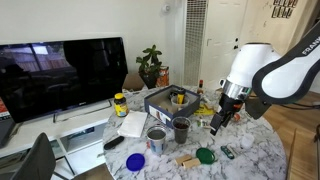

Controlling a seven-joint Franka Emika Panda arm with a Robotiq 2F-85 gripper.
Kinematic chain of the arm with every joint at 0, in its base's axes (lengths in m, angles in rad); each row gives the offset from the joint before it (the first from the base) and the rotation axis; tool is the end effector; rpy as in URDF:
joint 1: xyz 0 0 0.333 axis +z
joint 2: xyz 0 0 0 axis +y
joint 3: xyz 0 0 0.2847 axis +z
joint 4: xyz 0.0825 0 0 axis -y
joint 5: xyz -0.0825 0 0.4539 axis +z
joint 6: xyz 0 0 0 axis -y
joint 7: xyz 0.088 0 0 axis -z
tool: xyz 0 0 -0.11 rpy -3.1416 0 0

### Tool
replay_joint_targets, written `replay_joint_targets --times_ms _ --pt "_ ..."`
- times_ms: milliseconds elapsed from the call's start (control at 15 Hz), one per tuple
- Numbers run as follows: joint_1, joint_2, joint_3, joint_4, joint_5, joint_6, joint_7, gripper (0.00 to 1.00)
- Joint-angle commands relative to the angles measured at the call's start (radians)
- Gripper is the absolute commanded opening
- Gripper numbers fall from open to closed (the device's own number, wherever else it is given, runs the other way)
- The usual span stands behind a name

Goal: Put the toy car on the green lid then put the green lid on the clear cup on the table

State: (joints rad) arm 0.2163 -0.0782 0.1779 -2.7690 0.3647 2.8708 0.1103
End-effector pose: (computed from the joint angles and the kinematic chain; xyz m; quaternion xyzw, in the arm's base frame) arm 0.4101 0.1463 0.1564 -0.9940 0.0290 -0.0719 0.0775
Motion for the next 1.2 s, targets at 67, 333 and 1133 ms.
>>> replay_joint_targets --times_ms 67,333,1133 --pt "0.005 0.014 -0.003 0.007 0.002 0.004 0.000 1.00" --pt "0.007 0.013 -0.003 0.010 0.003 0.004 0.000 1.00" --pt "-0.056 0.170 -0.035 0.011 -0.065 0.060 -0.001 1.00"
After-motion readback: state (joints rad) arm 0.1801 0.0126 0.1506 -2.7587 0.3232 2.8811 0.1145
